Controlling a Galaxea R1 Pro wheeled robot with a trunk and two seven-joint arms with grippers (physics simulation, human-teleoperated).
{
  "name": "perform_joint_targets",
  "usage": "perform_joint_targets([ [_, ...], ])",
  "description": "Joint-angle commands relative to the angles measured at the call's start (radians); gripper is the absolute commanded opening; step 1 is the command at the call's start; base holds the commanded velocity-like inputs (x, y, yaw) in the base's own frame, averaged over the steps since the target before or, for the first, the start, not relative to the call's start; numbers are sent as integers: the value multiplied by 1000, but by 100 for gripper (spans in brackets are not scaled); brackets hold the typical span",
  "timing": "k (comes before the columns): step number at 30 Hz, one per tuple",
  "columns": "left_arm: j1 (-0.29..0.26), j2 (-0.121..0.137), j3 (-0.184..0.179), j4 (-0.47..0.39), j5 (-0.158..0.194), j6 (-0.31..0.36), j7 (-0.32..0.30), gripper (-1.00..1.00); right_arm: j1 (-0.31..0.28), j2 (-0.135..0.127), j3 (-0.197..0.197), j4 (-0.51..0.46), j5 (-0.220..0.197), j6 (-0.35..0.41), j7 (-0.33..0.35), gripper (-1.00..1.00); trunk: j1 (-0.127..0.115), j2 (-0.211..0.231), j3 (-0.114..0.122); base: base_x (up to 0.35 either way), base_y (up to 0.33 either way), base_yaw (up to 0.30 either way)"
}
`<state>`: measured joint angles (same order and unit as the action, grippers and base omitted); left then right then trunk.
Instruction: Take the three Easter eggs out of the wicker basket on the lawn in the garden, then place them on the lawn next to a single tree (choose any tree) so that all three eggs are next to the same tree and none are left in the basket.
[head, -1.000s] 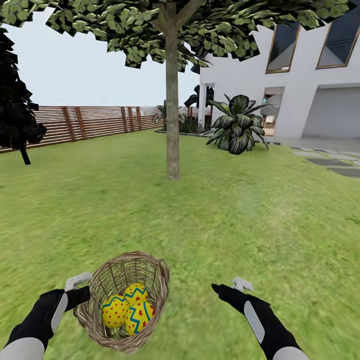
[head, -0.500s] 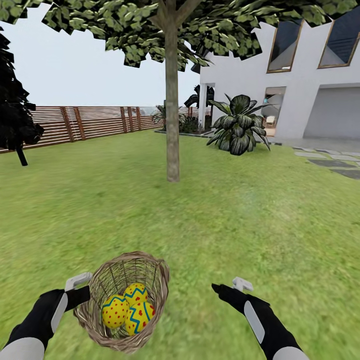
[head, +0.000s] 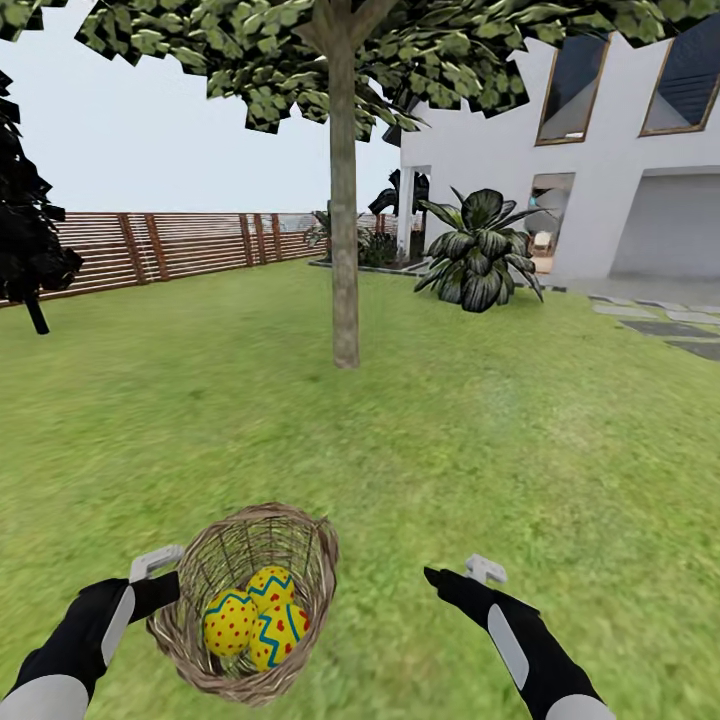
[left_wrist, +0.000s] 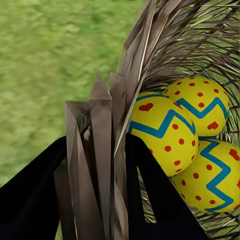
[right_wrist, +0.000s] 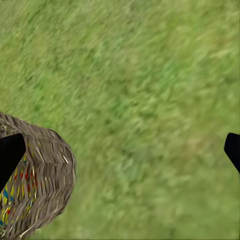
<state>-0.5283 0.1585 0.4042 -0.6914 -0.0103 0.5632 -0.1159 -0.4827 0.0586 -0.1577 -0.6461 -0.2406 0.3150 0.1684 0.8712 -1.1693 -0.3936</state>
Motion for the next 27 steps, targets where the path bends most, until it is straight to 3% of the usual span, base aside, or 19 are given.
perform_joint_targets([
  [1,-1,0,4,-1,6,6,-5,-100,-1,1,-6,-2,-5,7,5,100,0,-1,-1,264,0,0],
  [15,-1,0,4,-2,6,6,-5,-100,-1,2,-6,-2,-5,6,4,100,0,-1,-1,264,13,0],
  [21,-1,0,4,-2,6,6,-5,-100,-1,19,-6,-3,-2,6,4,100,0,-1,-1,264,71,9],
  [27,-1,0,4,-2,6,6,-5,-100,-1,20,-6,-3,-2,6,4,100,0,-1,0,264,73,223],
])
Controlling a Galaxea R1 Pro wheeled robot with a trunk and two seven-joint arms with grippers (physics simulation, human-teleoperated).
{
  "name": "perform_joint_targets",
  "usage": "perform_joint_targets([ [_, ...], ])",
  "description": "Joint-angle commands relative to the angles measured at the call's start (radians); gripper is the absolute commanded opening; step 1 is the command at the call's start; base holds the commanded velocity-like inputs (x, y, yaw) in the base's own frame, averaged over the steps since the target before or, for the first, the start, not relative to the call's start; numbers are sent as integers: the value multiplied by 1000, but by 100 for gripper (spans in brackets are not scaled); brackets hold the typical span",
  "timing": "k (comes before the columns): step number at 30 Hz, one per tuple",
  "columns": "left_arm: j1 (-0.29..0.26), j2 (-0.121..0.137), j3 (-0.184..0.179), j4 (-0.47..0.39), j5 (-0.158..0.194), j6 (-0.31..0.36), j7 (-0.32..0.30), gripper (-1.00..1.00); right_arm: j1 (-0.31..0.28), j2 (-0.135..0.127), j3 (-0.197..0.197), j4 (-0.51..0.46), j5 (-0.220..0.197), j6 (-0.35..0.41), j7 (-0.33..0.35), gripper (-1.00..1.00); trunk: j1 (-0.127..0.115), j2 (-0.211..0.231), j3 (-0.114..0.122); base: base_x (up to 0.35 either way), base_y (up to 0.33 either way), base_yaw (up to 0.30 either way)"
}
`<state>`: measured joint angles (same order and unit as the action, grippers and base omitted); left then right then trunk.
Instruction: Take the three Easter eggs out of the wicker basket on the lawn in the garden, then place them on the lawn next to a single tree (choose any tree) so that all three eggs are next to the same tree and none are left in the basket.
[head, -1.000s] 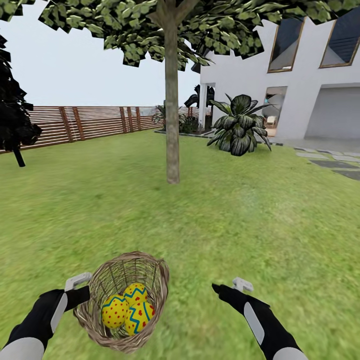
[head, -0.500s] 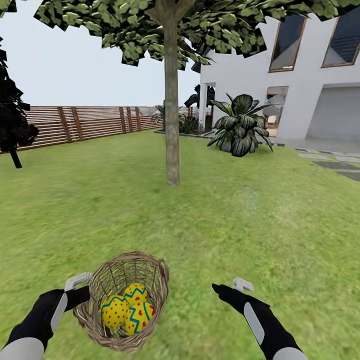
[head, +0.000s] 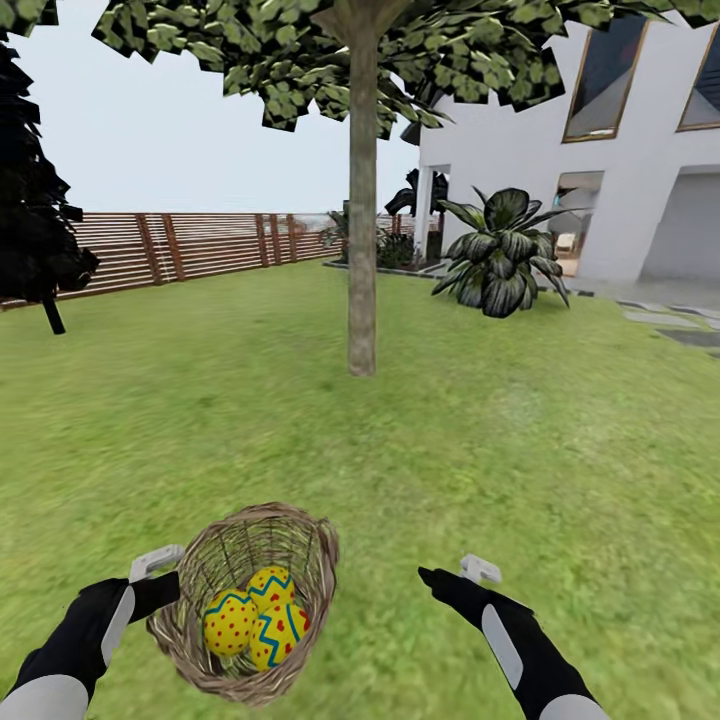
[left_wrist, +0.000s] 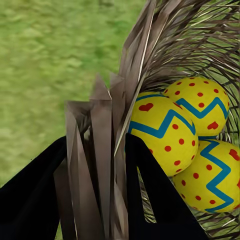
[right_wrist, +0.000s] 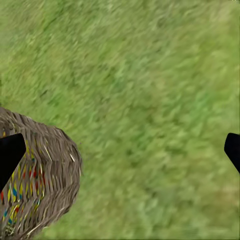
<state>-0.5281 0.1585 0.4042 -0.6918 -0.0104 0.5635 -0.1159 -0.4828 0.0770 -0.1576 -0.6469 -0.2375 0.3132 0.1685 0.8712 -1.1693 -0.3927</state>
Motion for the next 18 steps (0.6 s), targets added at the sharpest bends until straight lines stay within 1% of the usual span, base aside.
perform_joint_targets([
  [1,-1,-1,4,-1,6,6,-5,-100,0,1,-7,-2,-5,7,5,100,1,-1,-1,264,80,280],
  [3,-1,-1,4,-1,6,6,-5,-100,0,1,-7,-2,-5,7,5,100,1,-1,-1,264,98,282],
  [5,-1,-1,4,-1,6,6,-5,-100,0,1,-7,-2,-5,6,5,100,1,-1,-1,264,112,157],
  [18,-1,-1,4,-1,6,6,-5,-100,0,1,-6,-2,-5,5,5,100,1,-1,-1,265,116,7],
])
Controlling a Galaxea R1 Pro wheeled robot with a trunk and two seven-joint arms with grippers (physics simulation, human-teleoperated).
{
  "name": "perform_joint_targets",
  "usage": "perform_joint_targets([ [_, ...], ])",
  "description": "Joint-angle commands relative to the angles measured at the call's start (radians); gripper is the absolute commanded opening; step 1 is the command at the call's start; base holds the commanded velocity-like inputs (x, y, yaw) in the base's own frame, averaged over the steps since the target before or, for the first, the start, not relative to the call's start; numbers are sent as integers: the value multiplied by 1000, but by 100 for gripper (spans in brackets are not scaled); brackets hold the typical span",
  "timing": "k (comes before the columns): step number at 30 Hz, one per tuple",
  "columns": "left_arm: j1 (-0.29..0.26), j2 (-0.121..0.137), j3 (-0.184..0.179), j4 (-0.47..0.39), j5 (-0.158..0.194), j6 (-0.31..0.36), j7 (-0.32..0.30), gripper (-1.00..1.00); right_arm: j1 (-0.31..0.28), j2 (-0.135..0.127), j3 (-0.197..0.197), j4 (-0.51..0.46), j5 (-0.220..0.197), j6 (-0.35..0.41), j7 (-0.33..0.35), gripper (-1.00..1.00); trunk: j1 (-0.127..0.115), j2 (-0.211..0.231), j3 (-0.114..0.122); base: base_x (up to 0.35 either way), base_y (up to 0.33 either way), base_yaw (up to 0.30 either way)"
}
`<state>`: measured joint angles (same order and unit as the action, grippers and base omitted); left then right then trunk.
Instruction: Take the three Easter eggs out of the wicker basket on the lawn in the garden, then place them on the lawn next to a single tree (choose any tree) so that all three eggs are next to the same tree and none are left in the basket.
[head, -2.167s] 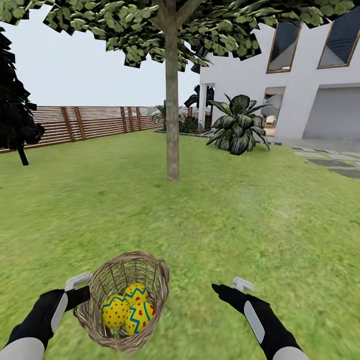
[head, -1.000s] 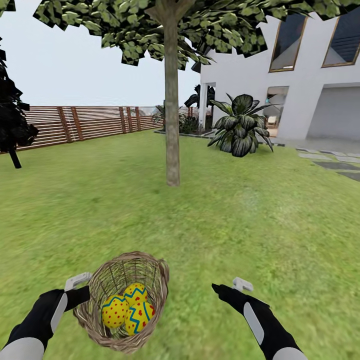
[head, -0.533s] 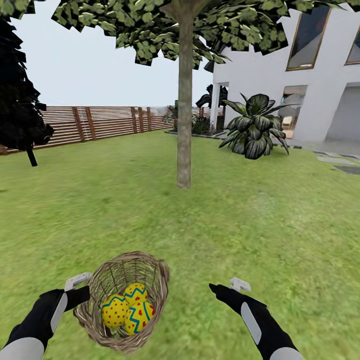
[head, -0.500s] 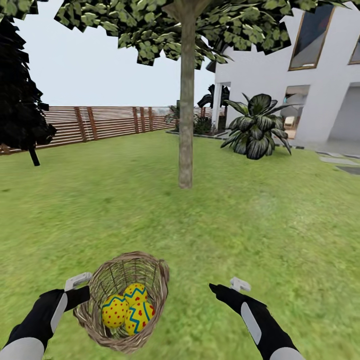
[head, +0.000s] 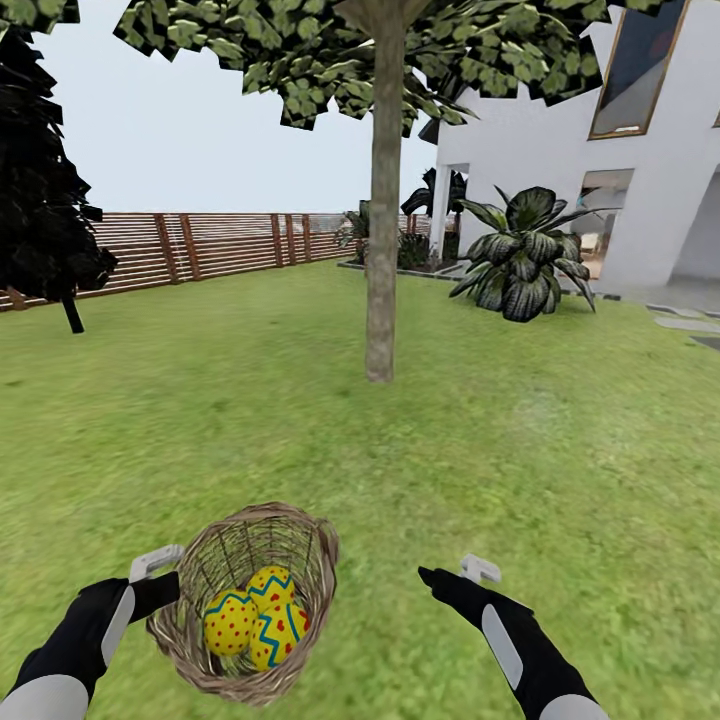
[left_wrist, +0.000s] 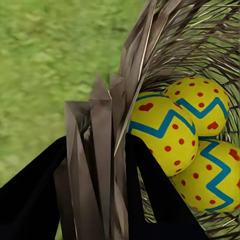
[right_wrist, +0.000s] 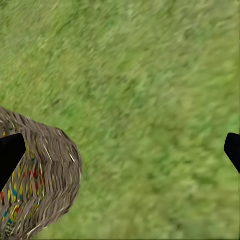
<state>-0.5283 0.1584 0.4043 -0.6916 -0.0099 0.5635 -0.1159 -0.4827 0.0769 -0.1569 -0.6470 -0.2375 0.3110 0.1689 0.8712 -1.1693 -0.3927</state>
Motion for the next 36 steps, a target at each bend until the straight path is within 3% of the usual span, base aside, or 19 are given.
perform_joint_targets([
  [1,-1,0,4,-2,5,6,-5,-100,-1,1,-7,-2,-5,7,4,100,1,-1,-1,265,116,0],
  [15,-1,0,4,-1,5,5,-5,-100,-1,1,-7,-1,-5,7,4,100,1,-1,-1,265,112,0],
  [36,-1,0,4,-1,5,4,-5,-100,-1,1,-7,-1,-5,8,4,100,1,-1,-1,270,4,0],
])
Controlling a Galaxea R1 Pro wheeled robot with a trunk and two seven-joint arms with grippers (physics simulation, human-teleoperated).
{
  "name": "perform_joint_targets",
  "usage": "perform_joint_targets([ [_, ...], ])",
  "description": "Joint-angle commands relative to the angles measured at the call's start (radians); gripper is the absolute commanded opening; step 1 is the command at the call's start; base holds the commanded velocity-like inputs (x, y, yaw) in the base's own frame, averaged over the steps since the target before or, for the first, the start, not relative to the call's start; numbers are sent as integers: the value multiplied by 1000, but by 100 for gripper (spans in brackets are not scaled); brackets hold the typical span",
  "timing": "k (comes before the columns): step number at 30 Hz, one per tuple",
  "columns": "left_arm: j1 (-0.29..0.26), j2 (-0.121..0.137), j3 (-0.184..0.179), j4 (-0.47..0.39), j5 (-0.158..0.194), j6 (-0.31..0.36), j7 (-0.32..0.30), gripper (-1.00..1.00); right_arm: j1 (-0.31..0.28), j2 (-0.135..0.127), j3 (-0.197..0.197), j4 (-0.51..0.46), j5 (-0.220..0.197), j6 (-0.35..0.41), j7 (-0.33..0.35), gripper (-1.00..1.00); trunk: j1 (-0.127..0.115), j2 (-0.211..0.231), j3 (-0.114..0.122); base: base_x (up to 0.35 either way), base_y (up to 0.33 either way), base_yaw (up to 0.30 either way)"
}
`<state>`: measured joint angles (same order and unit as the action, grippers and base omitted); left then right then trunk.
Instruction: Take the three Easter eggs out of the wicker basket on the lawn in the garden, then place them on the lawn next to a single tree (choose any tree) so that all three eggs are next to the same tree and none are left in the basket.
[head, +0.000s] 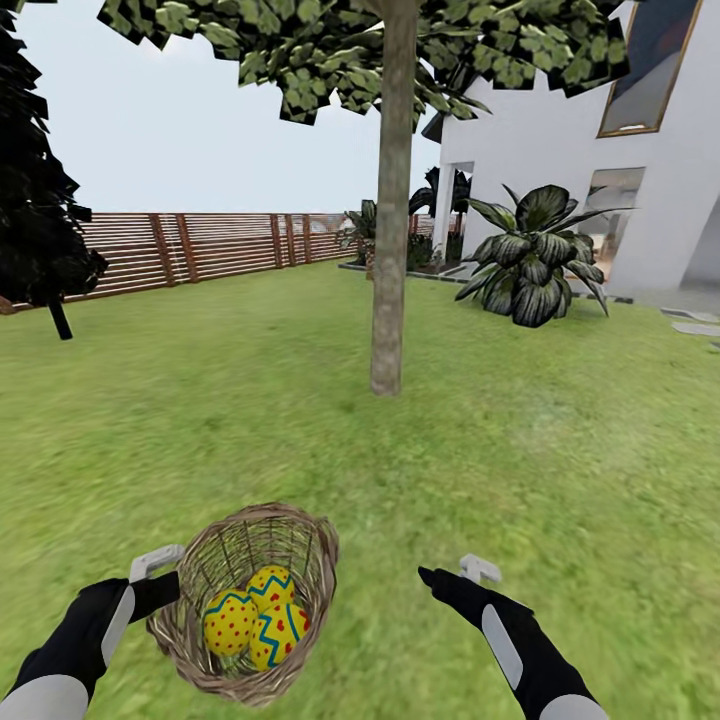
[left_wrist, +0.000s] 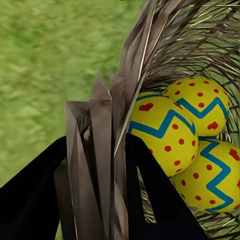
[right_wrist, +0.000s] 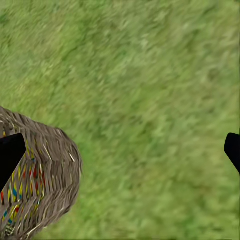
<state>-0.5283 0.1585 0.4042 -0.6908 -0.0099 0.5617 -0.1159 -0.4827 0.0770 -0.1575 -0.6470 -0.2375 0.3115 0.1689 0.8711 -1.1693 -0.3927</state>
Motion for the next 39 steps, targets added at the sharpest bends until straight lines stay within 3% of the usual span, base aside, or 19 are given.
perform_joint_targets([
  [1,-1,0,4,-2,5,6,-5,-100,-1,1,-7,-2,-5,7,4,100,1,-1,-1,271,0,-9],
  [39,-1,0,4,-2,5,6,-5,-100,-1,1,-6,-2,-5,6,4,100,1,-1,7,270,0,-42],
])
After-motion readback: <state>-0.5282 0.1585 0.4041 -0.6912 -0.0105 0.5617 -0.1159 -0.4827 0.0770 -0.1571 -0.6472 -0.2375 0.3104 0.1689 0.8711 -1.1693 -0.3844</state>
